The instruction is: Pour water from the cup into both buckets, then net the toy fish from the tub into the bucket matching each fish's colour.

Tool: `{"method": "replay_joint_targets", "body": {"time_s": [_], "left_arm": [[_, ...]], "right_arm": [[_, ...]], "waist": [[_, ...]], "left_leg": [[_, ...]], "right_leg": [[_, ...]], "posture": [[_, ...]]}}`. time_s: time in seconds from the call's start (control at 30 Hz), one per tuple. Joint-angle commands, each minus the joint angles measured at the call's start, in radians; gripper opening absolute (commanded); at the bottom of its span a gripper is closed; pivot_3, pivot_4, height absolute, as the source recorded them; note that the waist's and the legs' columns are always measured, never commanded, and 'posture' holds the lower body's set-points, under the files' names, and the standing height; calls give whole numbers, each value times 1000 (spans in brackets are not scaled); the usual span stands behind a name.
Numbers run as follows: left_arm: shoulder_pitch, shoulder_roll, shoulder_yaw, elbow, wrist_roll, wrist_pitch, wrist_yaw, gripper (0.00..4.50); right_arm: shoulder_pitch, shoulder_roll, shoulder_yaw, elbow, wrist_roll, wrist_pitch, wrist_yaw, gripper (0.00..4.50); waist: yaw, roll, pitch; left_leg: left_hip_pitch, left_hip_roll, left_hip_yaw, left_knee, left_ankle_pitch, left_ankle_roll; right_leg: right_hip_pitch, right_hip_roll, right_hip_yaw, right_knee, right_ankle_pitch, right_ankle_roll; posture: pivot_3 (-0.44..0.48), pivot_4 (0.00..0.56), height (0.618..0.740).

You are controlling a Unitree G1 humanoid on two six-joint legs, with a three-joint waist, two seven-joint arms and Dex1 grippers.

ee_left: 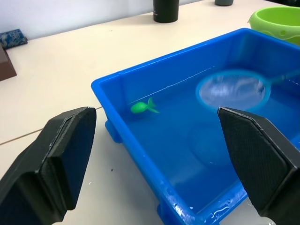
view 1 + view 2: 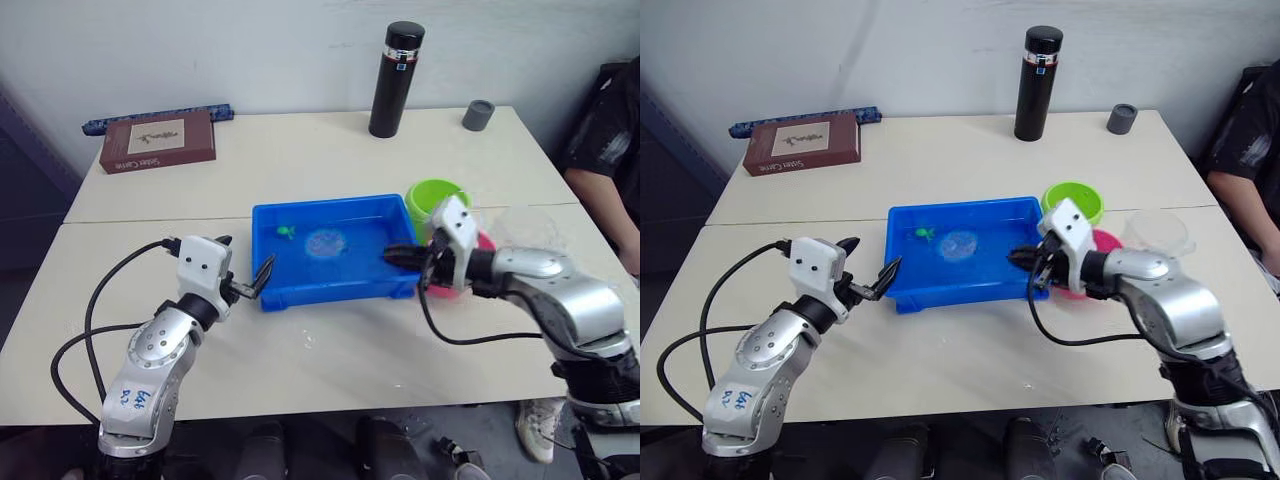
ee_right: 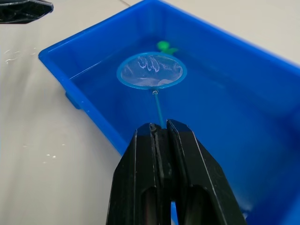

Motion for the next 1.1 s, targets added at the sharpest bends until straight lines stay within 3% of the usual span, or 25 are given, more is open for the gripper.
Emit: {"method": "replay_joint_targets", "body": {"time_s": [0.03, 1.1], "left_arm": [[3, -4, 5, -60, 12, -2, 13, 4461], [39, -47, -18, -94, 42, -8, 43, 4461]], "right_arm": [[-51, 39, 36, 10, -33, -5, -14, 0], [-209, 288, 117, 438, -241, -188, 26, 0]], "waist": [[-2, 0, 0], [-3, 0, 0]], "left_leg": [[0, 0, 0, 0, 0, 0], [-1, 0, 4, -1, 0, -1]], "right_leg": [[0, 0, 0, 0, 0, 0], [-1, 0, -2, 0, 0, 0]], "posture": [[0, 150, 740], [0, 150, 740]]}}
